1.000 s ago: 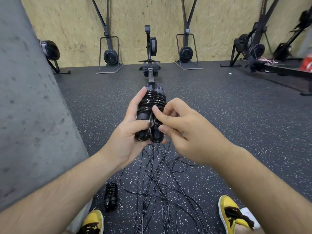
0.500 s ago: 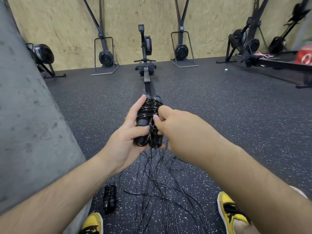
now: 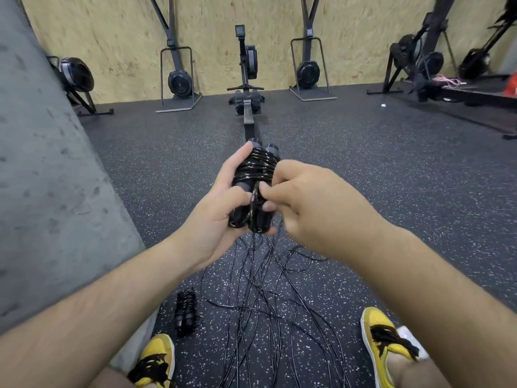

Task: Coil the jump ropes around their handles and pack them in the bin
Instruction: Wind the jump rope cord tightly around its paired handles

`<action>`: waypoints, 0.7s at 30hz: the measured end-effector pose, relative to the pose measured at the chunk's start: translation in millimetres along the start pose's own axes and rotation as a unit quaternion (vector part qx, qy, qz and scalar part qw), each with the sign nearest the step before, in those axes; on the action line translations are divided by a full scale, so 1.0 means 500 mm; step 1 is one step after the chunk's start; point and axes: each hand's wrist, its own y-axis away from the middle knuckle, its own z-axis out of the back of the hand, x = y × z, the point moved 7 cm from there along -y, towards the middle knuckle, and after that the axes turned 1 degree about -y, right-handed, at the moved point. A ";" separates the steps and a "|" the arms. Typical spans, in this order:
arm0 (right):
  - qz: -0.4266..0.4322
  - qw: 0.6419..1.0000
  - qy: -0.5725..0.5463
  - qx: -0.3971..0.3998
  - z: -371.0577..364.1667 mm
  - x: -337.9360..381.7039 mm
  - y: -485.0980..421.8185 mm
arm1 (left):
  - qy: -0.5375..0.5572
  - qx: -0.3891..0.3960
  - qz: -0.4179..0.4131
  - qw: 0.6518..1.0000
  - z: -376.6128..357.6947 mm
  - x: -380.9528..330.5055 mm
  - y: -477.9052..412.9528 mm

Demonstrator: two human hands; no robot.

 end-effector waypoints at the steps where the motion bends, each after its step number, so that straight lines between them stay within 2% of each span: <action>1: -0.013 0.999 -0.032 -0.022 -0.002 -0.008 0.002 | -0.021 0.001 -0.004 1.000 -0.002 0.000 0.000; 5: -0.141 0.965 -0.206 -0.083 -0.008 -0.047 0.008 | -0.085 -0.012 -0.027 0.996 0.007 0.002 -0.001; 8: -0.217 0.929 -0.278 -0.108 -0.025 -0.063 0.019 | -0.136 -0.024 -0.047 0.989 0.016 0.004 0.002; 16: -0.192 0.909 -0.306 -0.210 -0.020 -0.037 0.027 | -0.114 -0.075 -0.083 0.987 0.027 -0.013 0.005; 18: -0.166 0.919 -0.282 -0.221 -0.021 -0.033 0.024 | -0.107 -0.092 -0.085 0.986 0.028 -0.015 0.005; 21: -0.101 0.955 -0.172 -0.220 -0.021 -0.023 0.017 | -0.101 -0.122 -0.098 0.982 0.031 -0.018 0.005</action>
